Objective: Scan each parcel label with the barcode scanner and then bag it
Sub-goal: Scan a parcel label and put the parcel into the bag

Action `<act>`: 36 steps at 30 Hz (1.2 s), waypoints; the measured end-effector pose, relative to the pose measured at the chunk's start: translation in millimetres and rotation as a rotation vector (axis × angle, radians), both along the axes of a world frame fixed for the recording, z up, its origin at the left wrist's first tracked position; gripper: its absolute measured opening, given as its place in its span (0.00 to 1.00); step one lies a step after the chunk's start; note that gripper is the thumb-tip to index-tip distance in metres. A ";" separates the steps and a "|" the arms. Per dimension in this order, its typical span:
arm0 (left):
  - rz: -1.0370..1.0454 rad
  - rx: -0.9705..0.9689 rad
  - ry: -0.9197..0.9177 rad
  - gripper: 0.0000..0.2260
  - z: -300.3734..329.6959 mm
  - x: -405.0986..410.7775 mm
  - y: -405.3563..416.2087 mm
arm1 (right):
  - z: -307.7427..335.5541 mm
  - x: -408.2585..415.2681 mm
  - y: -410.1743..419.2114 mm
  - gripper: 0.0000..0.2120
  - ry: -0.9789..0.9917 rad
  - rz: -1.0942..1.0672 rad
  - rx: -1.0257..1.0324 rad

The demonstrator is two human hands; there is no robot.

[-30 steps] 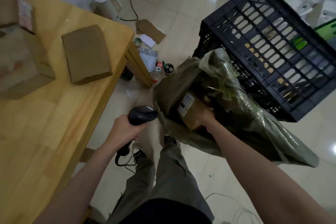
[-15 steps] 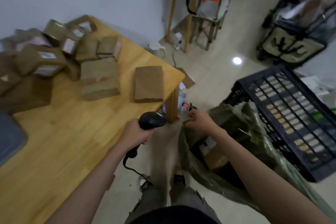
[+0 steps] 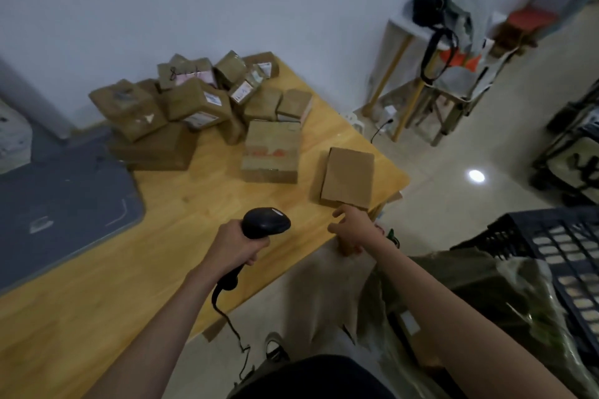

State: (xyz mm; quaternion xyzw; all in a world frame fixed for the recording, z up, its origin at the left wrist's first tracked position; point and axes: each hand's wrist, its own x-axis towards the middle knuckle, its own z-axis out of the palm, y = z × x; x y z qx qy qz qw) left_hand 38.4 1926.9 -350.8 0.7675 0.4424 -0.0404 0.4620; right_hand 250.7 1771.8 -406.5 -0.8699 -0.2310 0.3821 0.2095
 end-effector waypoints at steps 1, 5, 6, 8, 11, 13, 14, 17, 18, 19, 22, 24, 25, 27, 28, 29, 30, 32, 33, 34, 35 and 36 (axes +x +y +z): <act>0.008 -0.004 -0.004 0.03 0.0 0.8 3.4 | -2.0 3.9 5.4 0.22 -0.016 -0.012 0.006; 0.036 -0.017 -0.009 0.03 -4.6 13.6 14.5 | -11.7 28.3 19.8 0.23 -0.084 -0.080 0.010; 0.049 -0.023 -0.010 0.04 -6.7 19.0 16.6 | -15.9 35.7 21.9 0.24 -0.092 -0.100 0.004; 0.066 -0.040 -0.012 0.04 -11.3 31.7 20.4 | -28.4 52.6 24.6 0.26 -0.111 -0.122 -0.021; 0.072 -0.067 -0.012 0.05 -19.4 53.4 25.4 | -48.2 80.1 25.8 0.28 -0.131 -0.117 -0.067; 0.075 -0.090 -0.007 0.06 -25.3 69.1 29.2 | -60.7 100.4 26.2 0.30 -0.138 -0.105 -0.083; 0.082 -0.100 -0.002 0.06 -28.2 77.2 31.3 | -67.0 110.4 26.9 0.31 -0.149 -0.074 -0.089; 0.103 -0.123 0.028 0.06 -37.9 99.9 38.5 | -88.1 133.5 29.0 0.35 -0.185 0.066 -0.126; 0.105 -0.127 0.039 0.06 -41.6 106.4 40.9 | -93.9 137.0 30.2 0.35 -0.190 0.115 -0.145; 0.107 -0.131 0.051 0.05 -45.1 111.8 42.9 | -98.5 137.2 32.1 0.35 -0.190 0.163 -0.169; 0.139 -0.153 0.088 0.05 -54.1 120.5 48.9 | -100.7 114.9 39.4 0.35 -0.165 0.267 -0.220; 0.181 -0.165 0.110 0.05 -58.9 119.1 51.6 | -95.8 87.3 47.3 0.37 -0.140 0.304 -0.194; 0.209 -0.172 0.119 0.05 -60.9 116.8 53.0 | -95.0 73.4 51.9 0.37 -0.115 0.334 -0.187; 0.264 -0.188 0.134 0.05 -63.5 108.3 54.8 | -92.7 46.1 62.2 0.39 -0.050 0.409 -0.173; 0.291 -0.193 0.141 0.05 -64.3 102.2 55.7 | -92.6 34.3 67.6 0.38 -0.022 0.453 -0.156; 0.322 -0.195 0.143 0.05 -65.2 95.2 56.9 | -90.8 24.9 73.8 0.37 0.007 0.510 -0.135; 0.358 -0.197 0.143 0.05 -66.3 87.1 58.0 | -88.7 18.4 81.2 0.33 0.030 0.574 -0.124; 0.436 -0.204 0.153 0.06 -69.2 70.2 61.2 | -87.0 17.8 97.1 0.23 0.043 0.599 -0.078; 0.475 -0.214 0.161 0.06 -70.9 61.9 62.8 | -86.0 23.7 105.0 0.19 0.007 0.547 -0.051; 0.513 -0.232 0.162 0.06 -73.3 54.5 64.2 | -85.1 32.3 113.2 0.18 -0.086 0.480 -0.023; 0.549 -0.256 0.152 0.06 -76.2 48.6 65.3 | -85.0 44.1 119.3 0.20 -0.201 0.403 0.002; 0.576 -0.283 0.138 0.06 -78.8 44.9 65.7 | -86.3 59.1 123.2 0.22 -0.278 0.311 0.016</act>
